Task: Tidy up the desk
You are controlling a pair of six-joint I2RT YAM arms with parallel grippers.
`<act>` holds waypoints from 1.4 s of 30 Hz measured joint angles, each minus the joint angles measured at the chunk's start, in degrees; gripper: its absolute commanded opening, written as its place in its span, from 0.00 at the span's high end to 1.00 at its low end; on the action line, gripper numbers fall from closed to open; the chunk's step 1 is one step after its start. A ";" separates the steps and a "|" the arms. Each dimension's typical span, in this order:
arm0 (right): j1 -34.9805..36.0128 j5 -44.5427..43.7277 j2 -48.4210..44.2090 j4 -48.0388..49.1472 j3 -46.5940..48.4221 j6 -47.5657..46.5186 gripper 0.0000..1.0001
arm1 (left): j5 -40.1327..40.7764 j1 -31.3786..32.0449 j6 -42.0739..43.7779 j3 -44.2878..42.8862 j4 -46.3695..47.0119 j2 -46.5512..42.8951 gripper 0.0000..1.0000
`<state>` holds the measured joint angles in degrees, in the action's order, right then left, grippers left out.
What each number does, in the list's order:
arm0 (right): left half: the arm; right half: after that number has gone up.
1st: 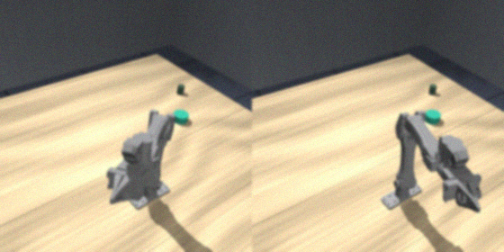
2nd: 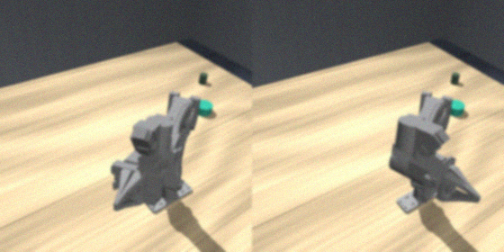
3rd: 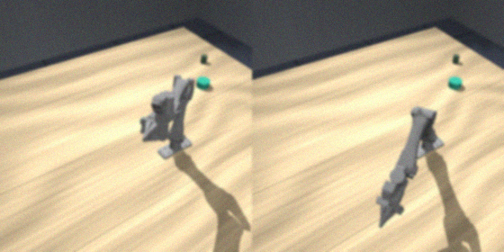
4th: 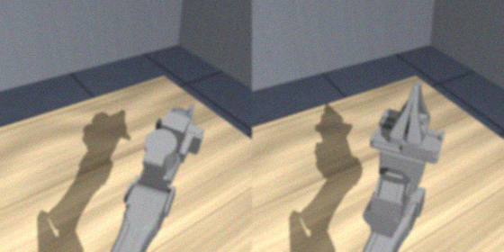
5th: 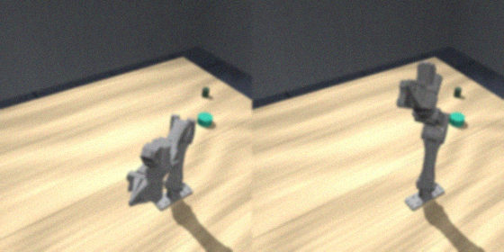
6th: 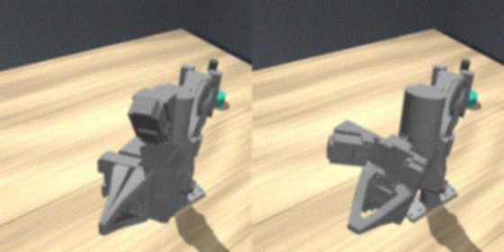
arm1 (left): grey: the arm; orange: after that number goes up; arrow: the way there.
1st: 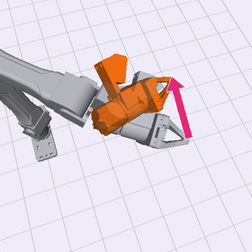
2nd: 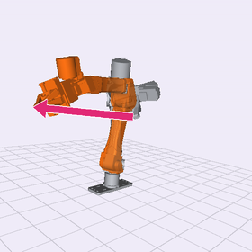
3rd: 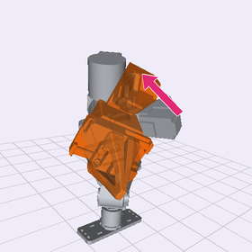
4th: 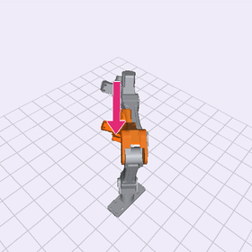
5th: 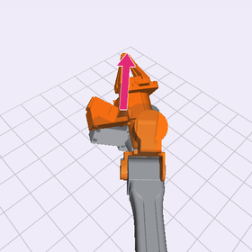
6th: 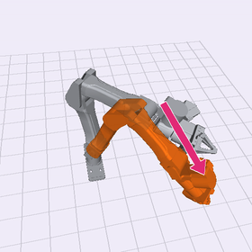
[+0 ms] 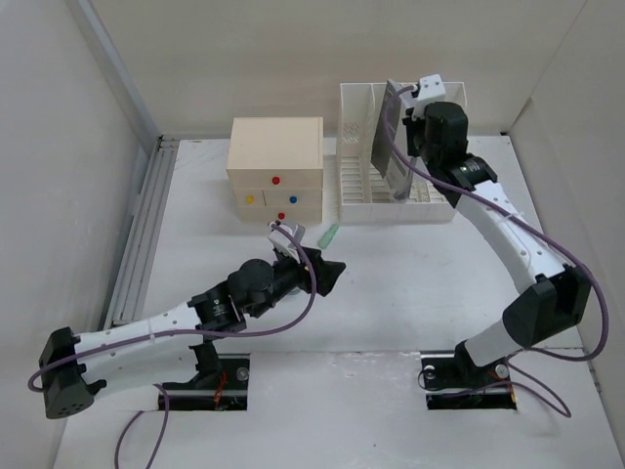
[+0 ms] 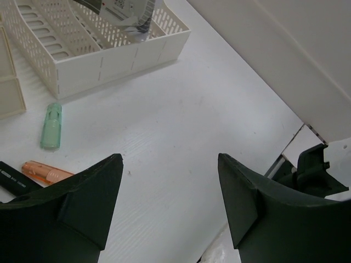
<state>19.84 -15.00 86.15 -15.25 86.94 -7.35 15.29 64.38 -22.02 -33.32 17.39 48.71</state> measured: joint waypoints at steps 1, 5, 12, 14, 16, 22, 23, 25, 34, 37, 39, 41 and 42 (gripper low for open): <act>1.11 -1.03 0.59 0.70 0.17 0.15 1.00 | 0.04 0.00 -0.13 0.00 -0.20 -0.20 0.33; 5.81 -3.91 2.91 2.95 0.33 0.48 1.00 | 0.42 0.00 -0.42 0.39 -0.68 -2.03 0.33; 11.56 -9.11 4.15 5.73 0.35 3.41 1.00 | 1.31 0.00 -1.01 2.21 -1.86 -4.83 0.33; 11.85 -9.84 4.74 7.26 0.35 5.09 1.00 | 1.38 0.00 -1.03 2.34 -1.95 -4.94 0.33; 11.85 -10.16 6.08 9.35 0.35 6.71 1.00 | 1.44 0.00 -1.03 2.38 -2.08 -4.98 0.33; 10.47 -9.70 9.01 14.12 0.35 11.28 1.00 | 1.46 0.00 -1.09 2.49 -2.54 -5.14 0.33; 10.01 -9.20 9.16 14.49 0.35 11.82 1.00 | 1.46 0.00 -1.20 2.49 -2.58 -5.20 0.33; 8.61 -7.89 9.51 15.21 0.35 13.09 1.00 | 1.46 0.00 -1.36 2.49 -2.69 -5.38 0.33; 2.49 -0.11 9.07 15.19 -1.66 17.94 1.00 | 1.46 0.00 -1.44 2.49 -2.69 -5.42 0.33; 2.62 2.43 9.03 15.28 -1.66 16.87 1.00 | 1.44 0.00 -1.44 2.49 -2.62 -5.03 0.33; 2.54 5.11 9.03 15.28 -1.66 15.72 1.00 | 1.36 0.00 -1.44 2.51 -2.62 -4.55 0.33; 1.53 9.49 9.03 15.23 -1.66 15.30 1.00 | 1.25 0.00 -1.53 2.49 -2.62 -4.33 0.33; 0.83 12.02 9.09 15.28 -1.66 15.34 1.00 | 1.22 0.00 -1.62 2.51 -2.60 -4.28 0.33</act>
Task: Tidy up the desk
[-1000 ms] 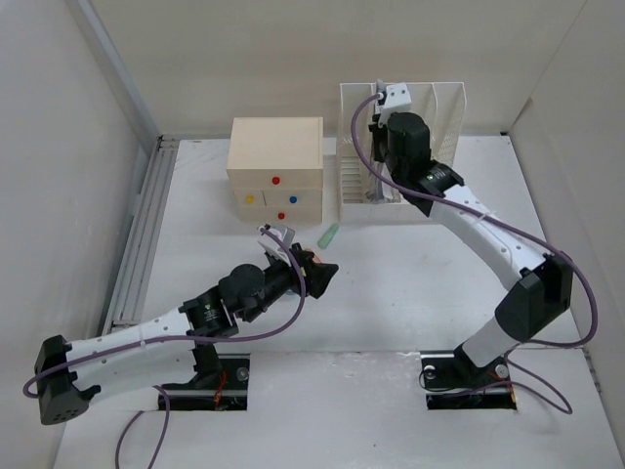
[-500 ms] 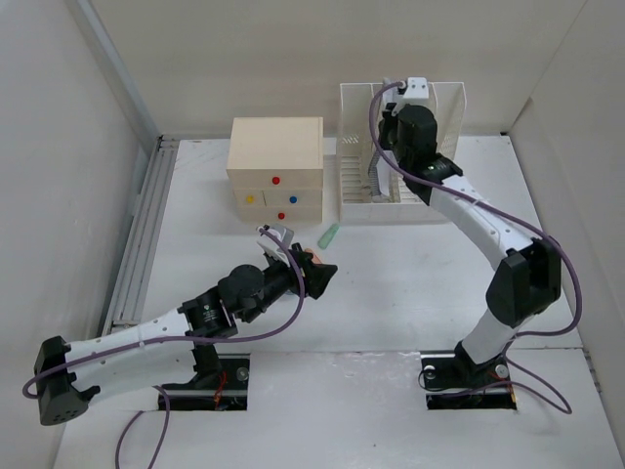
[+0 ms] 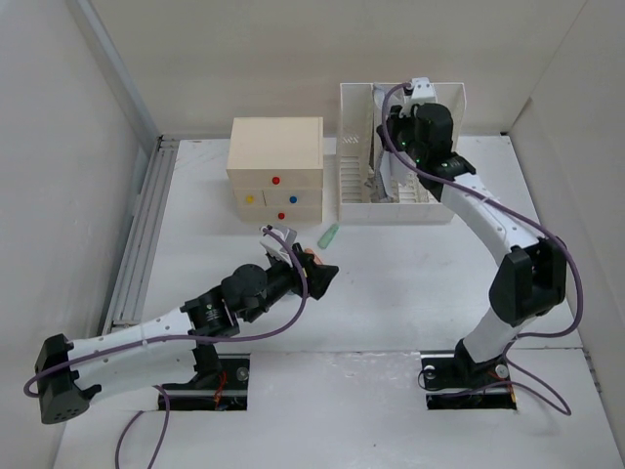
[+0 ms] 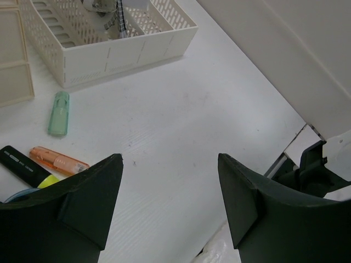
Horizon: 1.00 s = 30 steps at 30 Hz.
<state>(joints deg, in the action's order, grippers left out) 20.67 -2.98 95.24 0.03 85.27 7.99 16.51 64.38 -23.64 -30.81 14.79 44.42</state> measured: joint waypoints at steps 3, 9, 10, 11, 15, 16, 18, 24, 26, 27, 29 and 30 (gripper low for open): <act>-2.69 6.84 0.09 1.14 -0.72 0.57 1.00 | 0.00 0.00 -0.26 -0.02 -0.02 -0.02 0.33; -4.79 11.32 0.07 5.11 -7.28 2.58 1.00 | 0.24 0.00 -0.48 0.48 -0.04 -1.16 0.31; -4.79 12.13 0.04 6.27 -8.72 3.34 1.00 | 0.28 0.00 -0.48 0.48 -0.02 -1.38 0.31; -4.66 12.44 -0.13 7.19 -9.70 3.87 1.00 | 0.28 0.00 -0.48 0.48 -0.02 -1.55 0.31; -3.50 11.06 -2.36 9.55 -13.35 4.42 0.32 | 0.37 0.00 -0.50 0.48 0.07 -1.77 0.31; -3.15 10.71 -3.04 9.49 -13.99 4.24 0.15 | 0.42 0.00 -0.50 0.48 0.07 -1.75 0.31; -1.95 10.08 -4.35 9.01 -14.93 2.58 0.00 | 0.55 0.00 -0.52 0.48 0.09 -1.66 0.30; 2.10 6.60 -11.10 4.31 -15.26 -7.48 0.00 | 5.11 0.00 -0.63 0.44 0.13 -1.42 0.00; 2.71 7.89 -15.15 2.93 -15.26 -11.19 0.00 | 9.05 -0.02 -1.03 0.28 0.15 -1.42 0.00; 2.75 9.20 -17.29 2.29 -15.26 -13.07 0.00 | 11.28 -0.04 -1.16 0.17 0.22 -1.49 0.00; 2.73 12.37 -21.35 1.05 -15.63 -16.22 0.00 | 15.85 -0.48 -1.46 -0.48 0.09 -1.53 0.00; 2.64 14.21 -23.37 0.42 -16.15 -17.44 0.00 | 17.77 -1.27 -1.55 -1.27 -0.24 -1.38 0.00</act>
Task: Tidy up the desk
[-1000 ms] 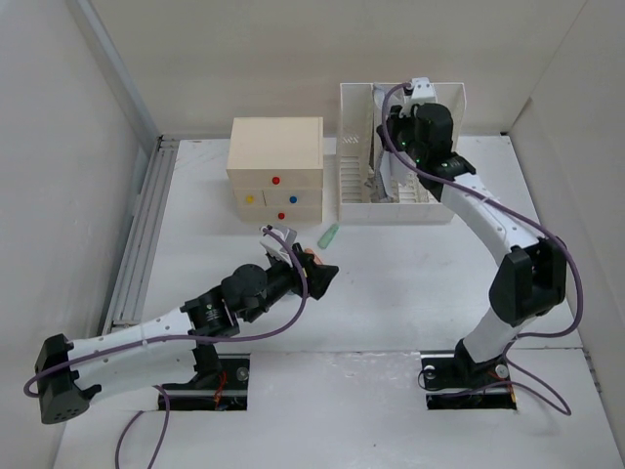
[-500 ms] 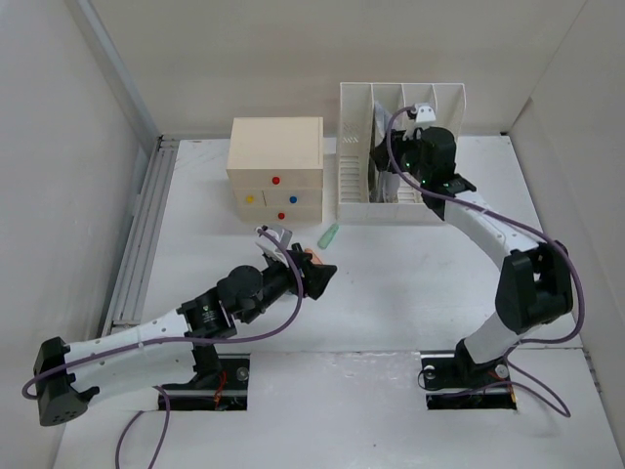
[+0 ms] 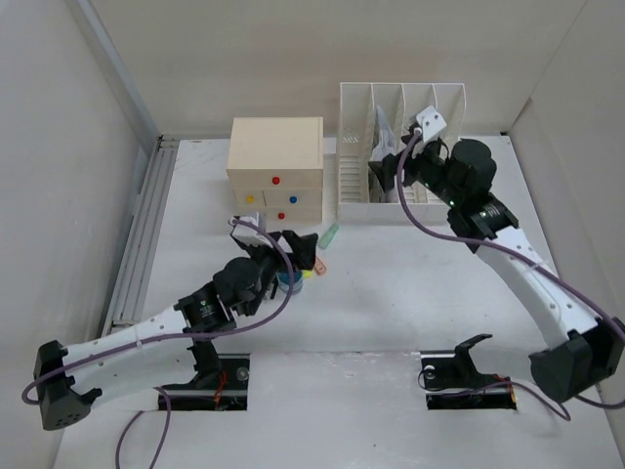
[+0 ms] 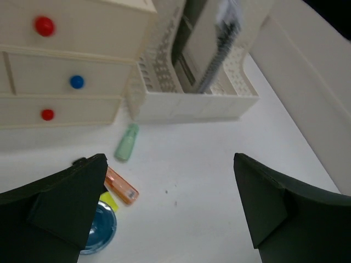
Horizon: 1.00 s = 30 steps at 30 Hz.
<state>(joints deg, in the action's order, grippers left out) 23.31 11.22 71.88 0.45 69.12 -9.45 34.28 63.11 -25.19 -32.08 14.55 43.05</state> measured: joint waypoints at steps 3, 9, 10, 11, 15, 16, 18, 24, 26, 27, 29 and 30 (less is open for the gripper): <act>0.00 5.66 -3.80 -3.06 -1.70 -2.91 0.10 | 3.19 -4.66 -0.35 -4.68 -2.64 2.12 0.04; 0.00 16.13 -2.58 -15.50 -1.79 -3.52 0.84 | -4.74 -22.08 0.24 -18.69 -5.44 12.68 0.67; -0.09 17.79 -2.69 -16.65 -2.01 -3.08 0.80 | -7.48 -25.07 0.66 -20.24 -5.95 14.43 0.70; -0.33 19.10 -3.08 -16.83 -2.51 -2.75 0.78 | -10.27 -27.74 0.87 -21.53 -6.60 16.17 0.72; -3.04 25.00 -6.80 -17.84 -4.92 -2.08 0.59 | -21.11 -35.19 1.79 -24.46 -9.35 21.18 0.72; -3.98 26.47 -7.58 -17.97 -5.11 -1.99 0.59 | -23.91 -36.50 2.14 -24.81 -10.19 22.03 0.72; -5.42 28.72 -8.50 -17.99 -5.14 -1.90 0.59 | -29.16 -38.95 2.82 -25.42 -11.50 23.76 0.72; -5.97 32.35 -8.39 -18.03 -5.14 -1.09 0.63 | -39.56 -43.41 4.20 -24.74 -11.87 27.85 0.71; -5.99 32.72 -7.69 -18.10 -5.14 -0.79 0.63 | -41.22 -43.47 4.59 -24.68 -11.82 29.09 0.69; -5.99 32.76 -7.32 -18.14 -5.14 -0.66 0.63 | -41.55 -43.50 4.72 -24.68 -11.82 29.53 0.69; -5.99 32.76 -6.80 -18.23 -5.16 -0.52 0.63 | -42.21 -43.52 5.01 -24.68 -11.72 30.88 0.66; -5.99 32.76 -6.58 -18.25 -5.16 -0.37 0.63 | -42.36 -43.63 5.01 -24.68 -11.61 31.54 0.66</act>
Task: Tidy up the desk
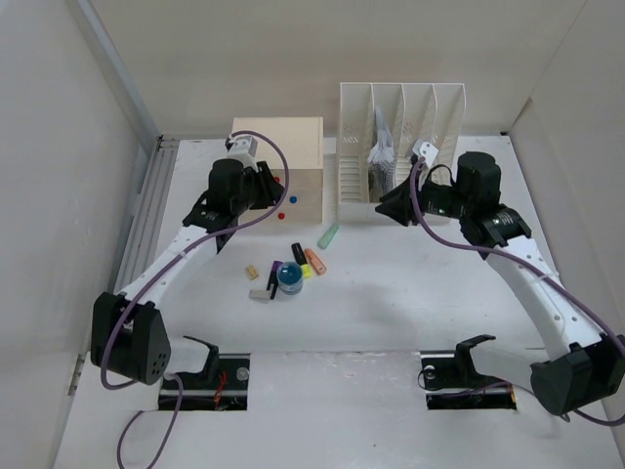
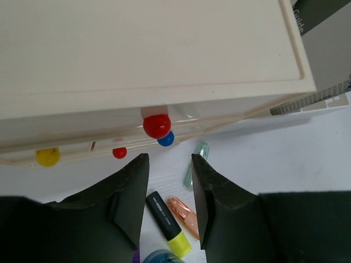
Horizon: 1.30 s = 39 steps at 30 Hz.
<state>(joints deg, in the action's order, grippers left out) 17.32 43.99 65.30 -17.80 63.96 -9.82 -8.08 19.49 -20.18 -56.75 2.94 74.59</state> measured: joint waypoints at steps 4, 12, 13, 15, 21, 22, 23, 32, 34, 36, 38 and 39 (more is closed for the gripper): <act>0.00 0.00 0.11 -0.04 -0.07 0.57 0.63 | -0.17 -0.52 -0.04 0.00 0.85 2.56 0.66; 0.00 0.00 0.11 -0.07 -0.07 0.83 0.63 | 2.82 -1.09 -0.07 -0.28 1.18 4.39 0.66; 0.00 0.00 0.11 -0.07 -0.07 0.85 0.63 | 3.19 -1.14 -0.07 -0.42 1.25 4.57 0.66; 0.00 0.00 0.11 -0.07 -0.07 0.85 0.63 | 3.58 -1.22 -0.07 -0.85 1.16 4.98 0.66; 0.00 -0.02 0.11 -0.09 -0.07 0.85 0.63 | 3.63 -0.81 -0.04 -2.19 0.00 6.32 0.67; 0.00 -0.02 0.11 -0.11 -0.07 0.85 0.63 | 3.63 -0.44 -0.04 -2.43 -0.15 6.56 0.67; 0.00 -0.02 0.11 -0.11 -0.07 0.85 0.63 | 3.78 -0.04 -0.02 -2.67 -0.20 6.71 0.67; 0.00 -0.02 0.11 -0.13 -0.07 0.85 0.63 | 4.81 1.20 -0.02 -3.91 1.16 6.88 0.67; 0.00 -0.02 0.11 -0.13 -0.07 0.85 0.63 | 5.73 1.33 0.00 -4.20 0.57 6.88 0.67; 0.00 -0.02 0.11 -0.15 -0.07 0.85 0.63 | 6.67 1.44 0.02 -4.96 -0.42 7.02 0.67; 0.00 -0.02 0.11 -0.15 -0.07 0.85 0.63 | 7.34 1.57 0.04 -5.99 -1.64 7.32 0.69; 0.00 -0.02 0.11 -0.15 -0.07 0.85 0.63 | 7.82 1.70 0.13 -6.40 -2.25 7.54 0.69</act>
<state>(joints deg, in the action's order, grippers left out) 17.32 43.97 65.41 -17.96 63.90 -8.97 -0.25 21.19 -20.05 -63.16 0.69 82.13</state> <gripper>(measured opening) 0.372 0.315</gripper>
